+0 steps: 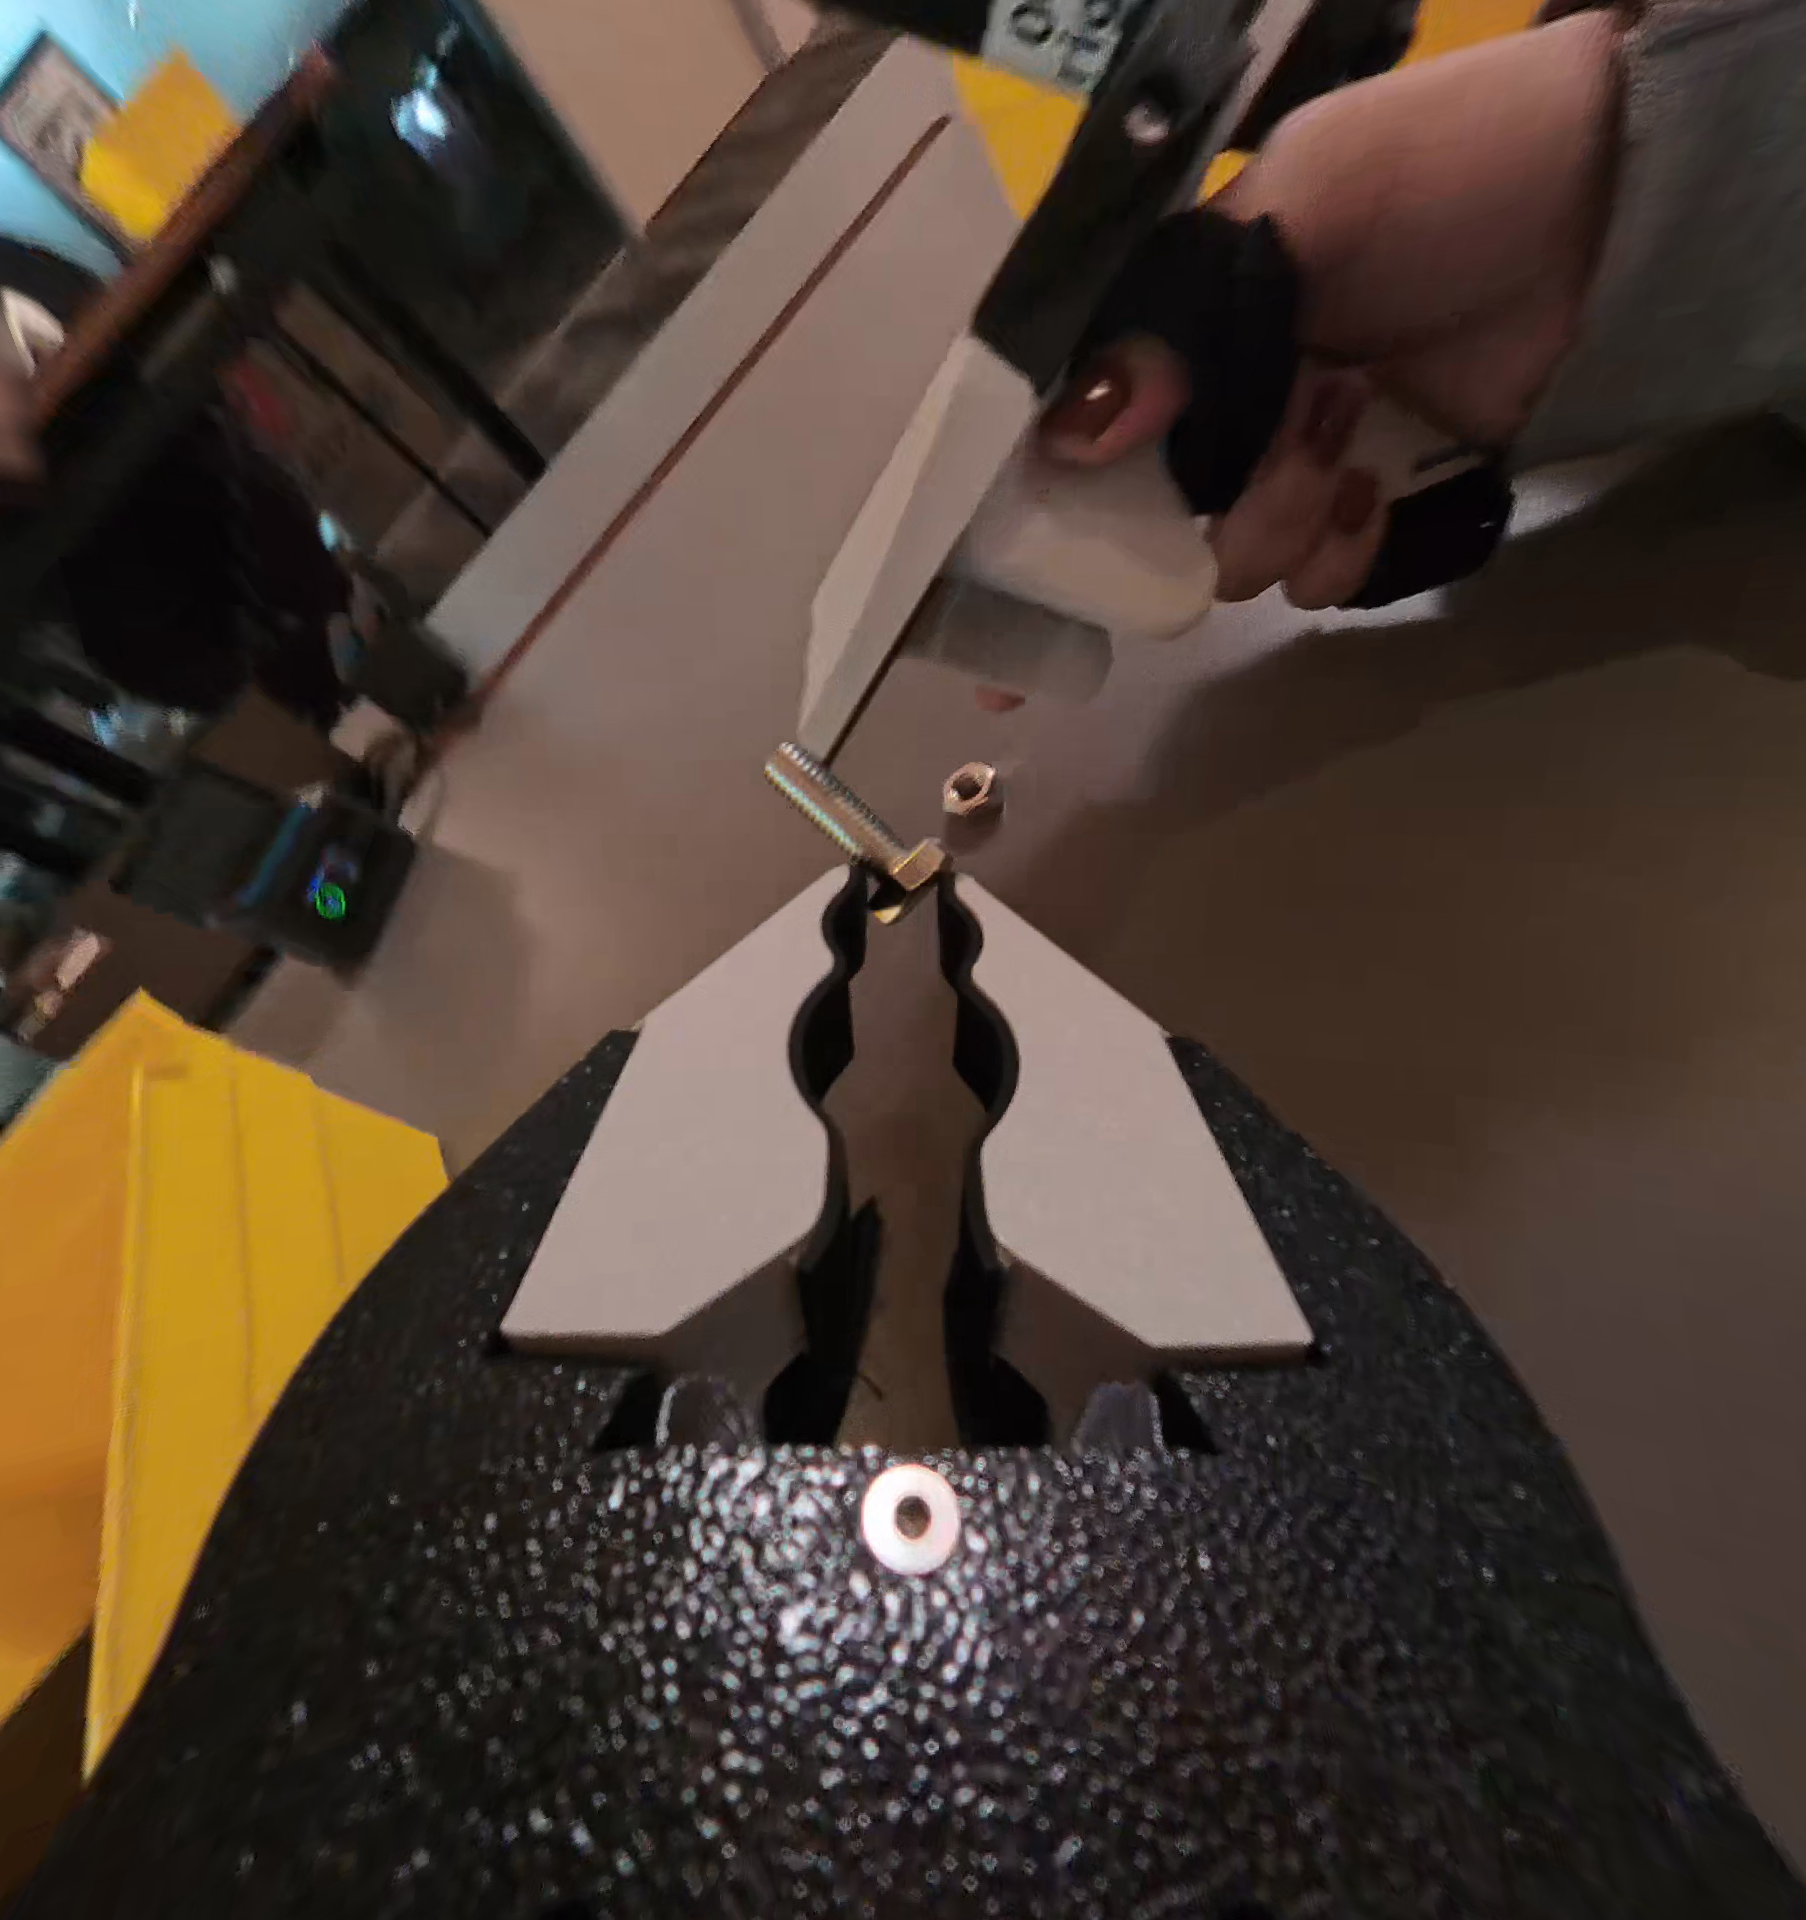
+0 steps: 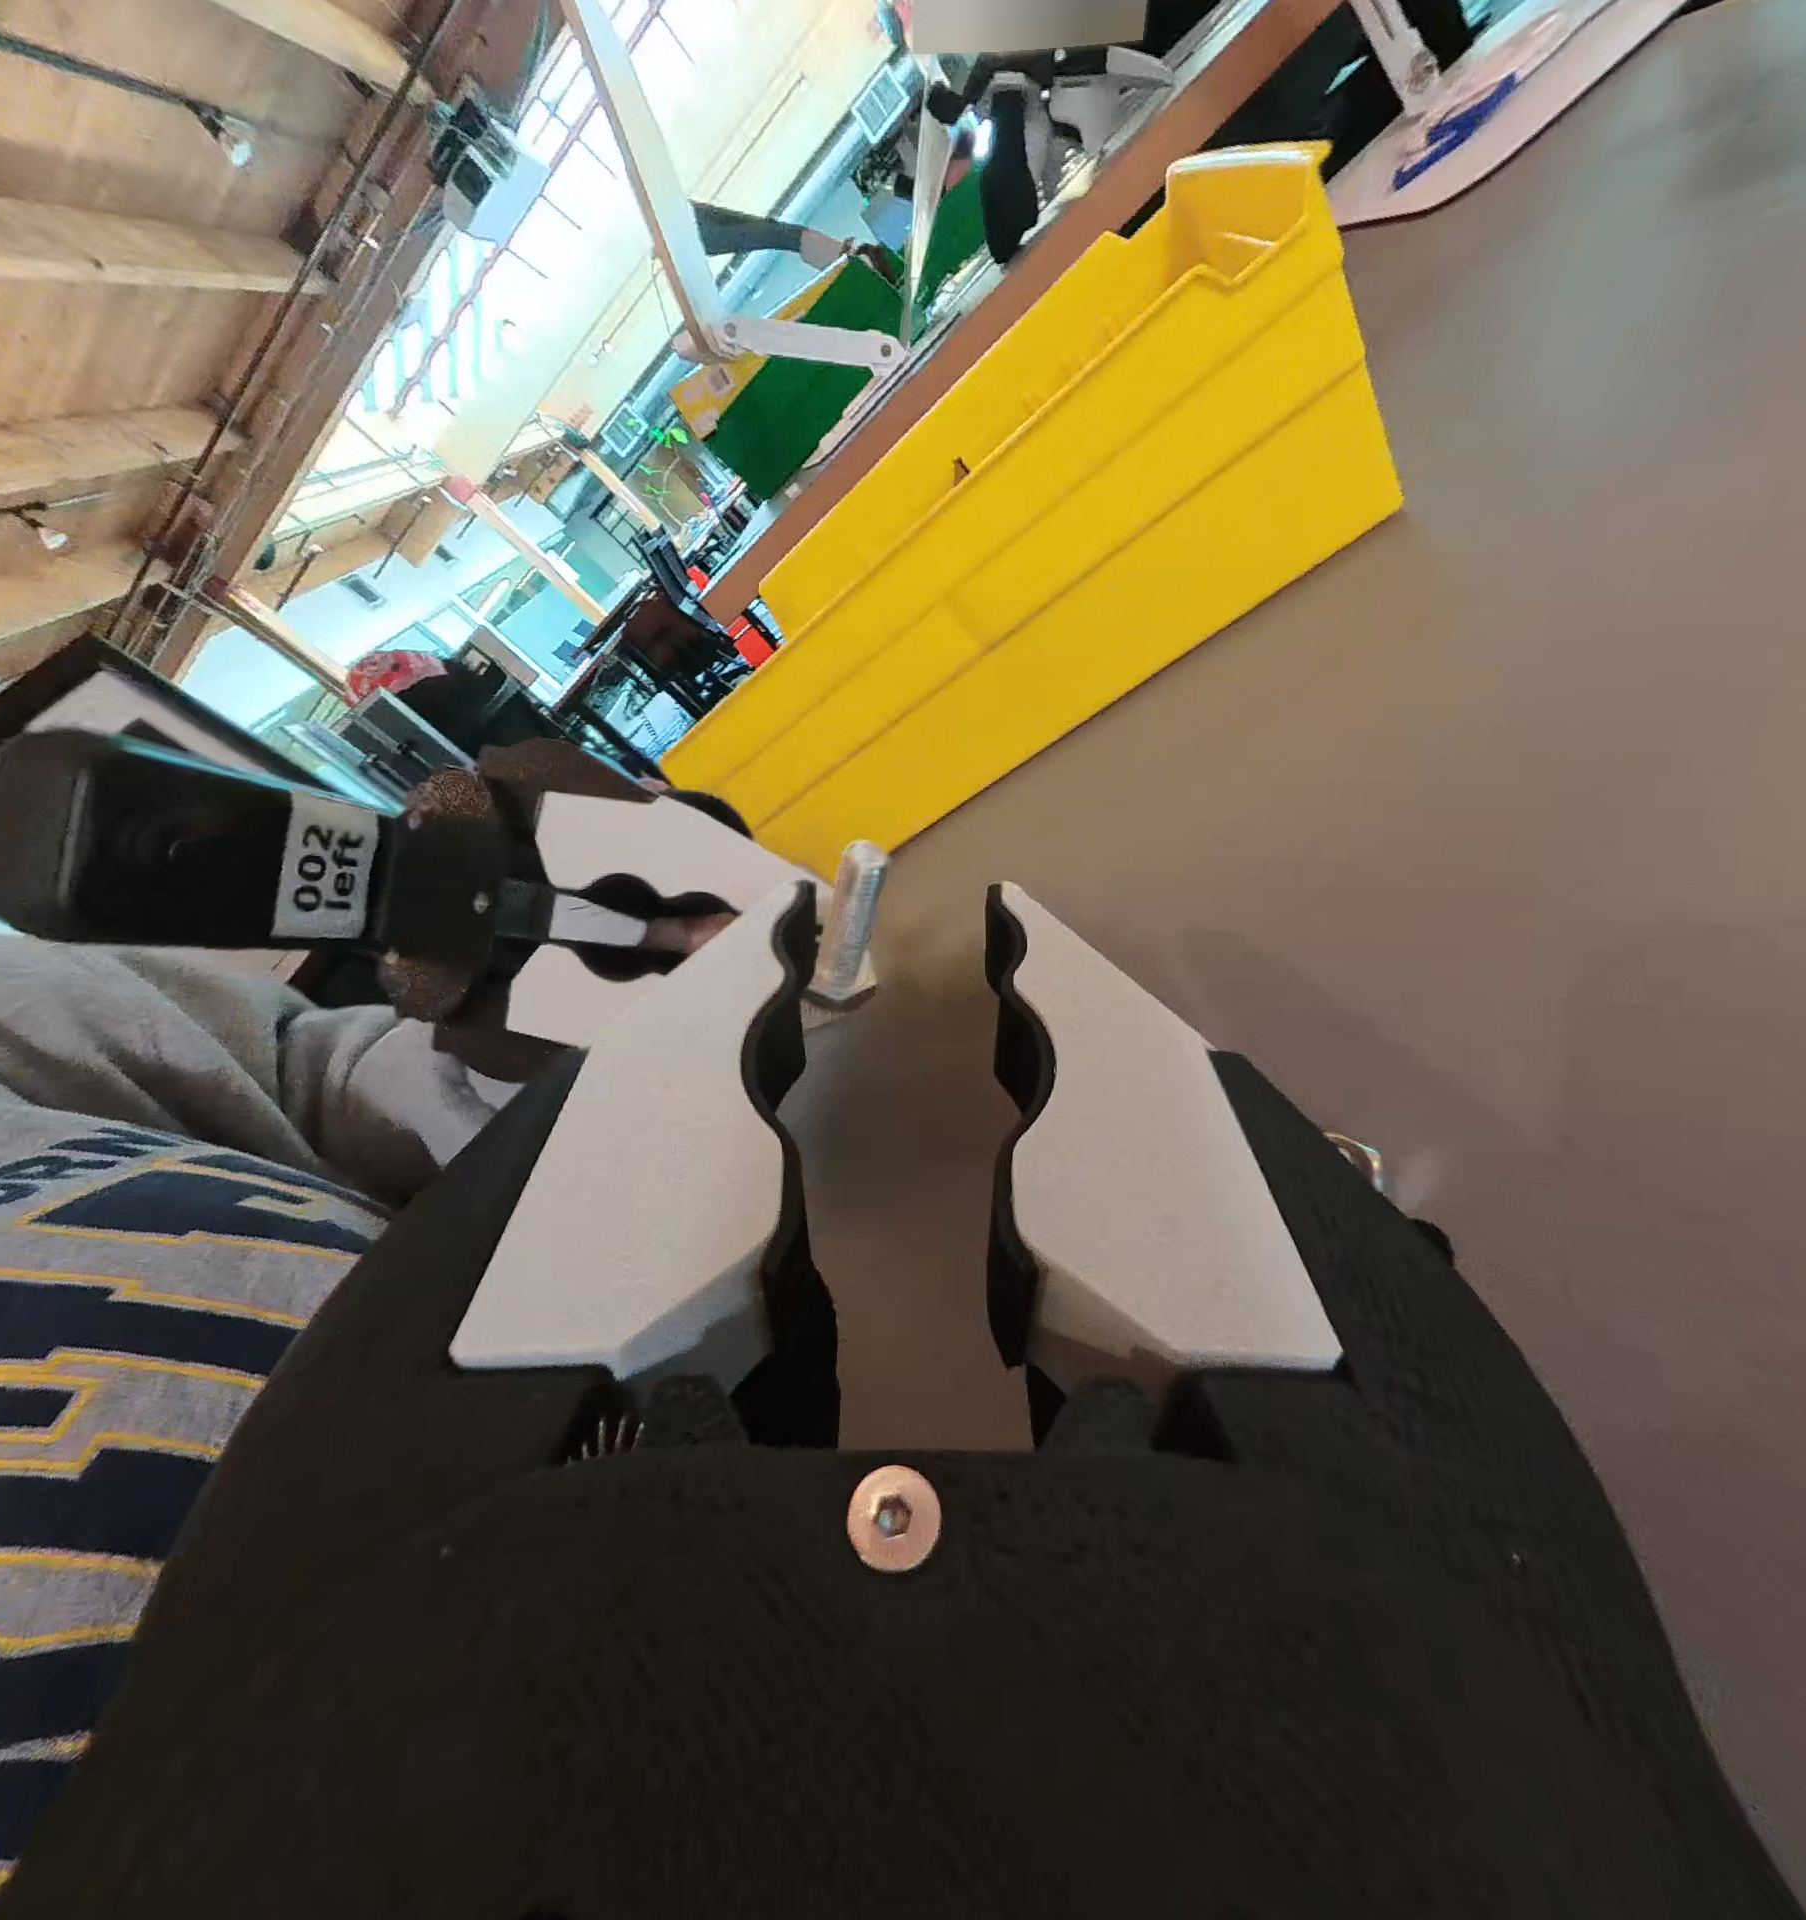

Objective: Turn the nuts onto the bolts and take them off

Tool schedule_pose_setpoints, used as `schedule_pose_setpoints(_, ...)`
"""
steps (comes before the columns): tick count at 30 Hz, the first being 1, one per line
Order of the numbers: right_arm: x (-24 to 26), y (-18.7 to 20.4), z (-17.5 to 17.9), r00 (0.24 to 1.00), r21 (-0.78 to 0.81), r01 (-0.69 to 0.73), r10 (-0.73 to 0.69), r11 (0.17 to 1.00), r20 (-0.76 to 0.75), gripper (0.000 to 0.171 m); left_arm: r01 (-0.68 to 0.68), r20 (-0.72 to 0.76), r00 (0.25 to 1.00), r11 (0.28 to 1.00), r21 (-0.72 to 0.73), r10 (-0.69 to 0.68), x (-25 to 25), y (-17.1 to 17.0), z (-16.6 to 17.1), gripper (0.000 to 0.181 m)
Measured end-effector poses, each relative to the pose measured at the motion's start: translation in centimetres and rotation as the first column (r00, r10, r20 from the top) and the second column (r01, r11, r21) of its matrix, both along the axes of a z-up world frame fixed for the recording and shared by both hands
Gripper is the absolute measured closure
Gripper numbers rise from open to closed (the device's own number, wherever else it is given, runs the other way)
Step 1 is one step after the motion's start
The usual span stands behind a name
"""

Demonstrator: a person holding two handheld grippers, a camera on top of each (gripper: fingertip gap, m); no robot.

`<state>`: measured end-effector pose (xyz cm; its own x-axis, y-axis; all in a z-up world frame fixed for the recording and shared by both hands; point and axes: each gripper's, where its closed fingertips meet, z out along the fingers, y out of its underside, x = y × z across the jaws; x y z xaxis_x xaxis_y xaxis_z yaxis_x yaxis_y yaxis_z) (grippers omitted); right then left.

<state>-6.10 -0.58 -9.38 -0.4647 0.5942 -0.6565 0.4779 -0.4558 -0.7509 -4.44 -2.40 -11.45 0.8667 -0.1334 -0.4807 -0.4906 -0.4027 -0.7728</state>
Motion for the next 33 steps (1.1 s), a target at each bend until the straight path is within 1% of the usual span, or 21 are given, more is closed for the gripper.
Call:
schedule_pose_setpoints(1, 0.2, -0.2, 0.3, 1.000, -0.009, -0.019, 0.018, 1.000, -0.011, 0.139, 0.029, -0.034, 0.999, 1.000, 0.006, -0.029, 0.5, 0.1, 0.1, 0.170)
schedule_pose_setpoints(3, 0.5, -0.7, 0.5, 0.998, -0.007, -0.058, 0.057, 0.998, -0.023, 0.141, 0.054, -0.102, 0.993, 0.998, 0.015, -0.052, 1.1, 0.3, 0.4, 0.170)
schedule_pose_setpoints(4, 0.7, -1.0, 0.5, 0.997, 0.004, -0.076, 0.076, 0.997, -0.030, 0.147, 0.071, -0.120, 0.990, 0.997, 0.010, -0.070, 1.4, 0.4, 0.4, 0.170)
schedule_pose_setpoints(5, 0.9, -1.2, 0.6, 0.995, 0.014, -0.094, 0.095, 0.995, -0.039, 0.160, 0.078, -0.127, 0.989, 0.997, 0.003, -0.077, 1.7, 0.6, 0.3, 0.170)
schedule_pose_setpoints(7, 1.3, -1.3, 0.8, 0.990, 0.057, -0.123, 0.127, 0.991, -0.059, 0.163, 0.101, -0.088, 0.991, 0.995, 0.016, -0.099, 2.3, 0.8, 0.3, 0.171)
schedule_pose_setpoints(8, 1.6, -1.2, 1.0, 0.986, 0.085, -0.136, 0.143, 0.987, -0.083, 0.163, 0.108, -0.014, 0.994, 0.993, 0.040, -0.108, 2.6, 0.9, 0.6, 0.170)
schedule_pose_setpoints(9, 2.0, -1.1, 1.3, 0.981, 0.120, -0.145, 0.158, 0.982, -0.115, 0.163, 0.125, 0.106, 0.986, 0.991, 0.048, -0.130, 3.1, 1.0, 0.7, 0.162)
schedule_pose_setpoints(10, 2.3, -1.0, 1.4, 0.973, 0.169, -0.149, 0.174, 0.974, -0.148, 0.164, 0.146, 0.254, 0.955, 0.988, 0.042, -0.152, 3.6, 1.0, 0.8, 0.153)
schedule_pose_setpoints(12, 3.2, -1.2, 1.9, 0.951, 0.226, -0.178, 0.227, 0.958, -0.211, 0.163, 0.188, 0.515, 0.836, 0.981, 0.051, -0.187, 4.3, 1.1, 1.4, 0.137)
schedule_pose_setpoints(13, 3.7, -1.4, 2.3, 0.939, 0.224, -0.200, 0.251, 0.954, -0.234, 0.164, 0.213, 0.602, 0.769, 0.974, 0.076, -0.215, 4.5, 1.2, 1.9, 0.137)
schedule_pose_setpoints(14, 4.0, -1.6, 2.6, 0.929, 0.221, -0.216, 0.270, 0.951, -0.253, 0.163, 0.225, 0.652, 0.721, 0.969, 0.100, -0.235, 4.6, 1.3, 2.3, 0.137)
schedule_pose_setpoints(15, 4.2, -1.6, 2.7, 0.923, 0.222, -0.223, 0.279, 0.949, -0.266, 0.164, 0.231, 0.673, 0.698, 0.967, 0.112, -0.245, 4.5, 1.3, 2.5, 0.141)
schedule_pose_setpoints(16, 4.3, -1.7, 2.8, 0.919, 0.226, -0.227, 0.286, 0.947, -0.273, 0.164, 0.239, 0.673, 0.695, 0.964, 0.115, -0.253, 4.5, 1.4, 2.5, 0.145)
schedule_pose_setpoints(19, 4.7, -2.1, 3.1, 0.902, 0.237, -0.238, 0.305, 0.942, -0.307, 0.164, 0.283, 0.654, 0.707, 0.955, 0.090, -0.270, 5.3, 1.5, 2.1, 0.153)
schedule_pose_setpoints(20, 4.8, -2.2, 3.3, 0.897, 0.236, -0.242, 0.310, 0.941, -0.316, 0.164, 0.306, 0.658, 0.695, 0.947, 0.094, -0.290, 5.8, 1.4, 2.2, 0.154)
schedule_pose_setpoints(22, 5.0, -2.4, 3.4, 0.889, 0.235, -0.252, 0.321, 0.939, -0.327, 0.164, 0.351, 0.690, 0.646, 0.930, 0.112, -0.327, 6.8, 1.4, 2.4, 0.155)
schedule_pose_setpoints(27, 5.1, -2.3, 3.7, 0.882, 0.232, -0.250, 0.320, 0.940, -0.346, 0.164, 0.356, 0.738, 0.588, 0.925, 0.130, -0.331, 6.8, 1.7, 2.5, 0.163)
schedule_pose_setpoints(29, 5.0, -2.3, 3.5, 0.884, 0.235, -0.247, 0.318, 0.940, -0.343, 0.164, 0.360, 0.728, 0.603, 0.925, 0.119, -0.328, 6.6, 1.8, 2.2, 0.165)
schedule_pose_setpoints(31, 4.8, -2.3, 3.4, 0.885, 0.253, -0.222, 0.304, 0.942, -0.353, 0.164, 0.355, 0.688, 0.650, 0.929, 0.100, -0.323, 6.4, 1.9, 2.0, 0.165)
schedule_pose_setpoints(32, 4.5, -1.9, 3.5, 0.887, 0.262, -0.180, 0.272, 0.948, -0.373, 0.164, 0.327, 0.671, 0.673, 0.939, 0.107, -0.311, 5.8, 2.0, 2.2, 0.165)
schedule_pose_setpoints(33, 4.0, -1.0, 3.8, 0.895, 0.257, -0.110, 0.209, 0.960, -0.395, 0.160, 0.288, 0.656, 0.700, 0.952, 0.103, -0.283, 4.8, 2.2, 2.1, 0.165)
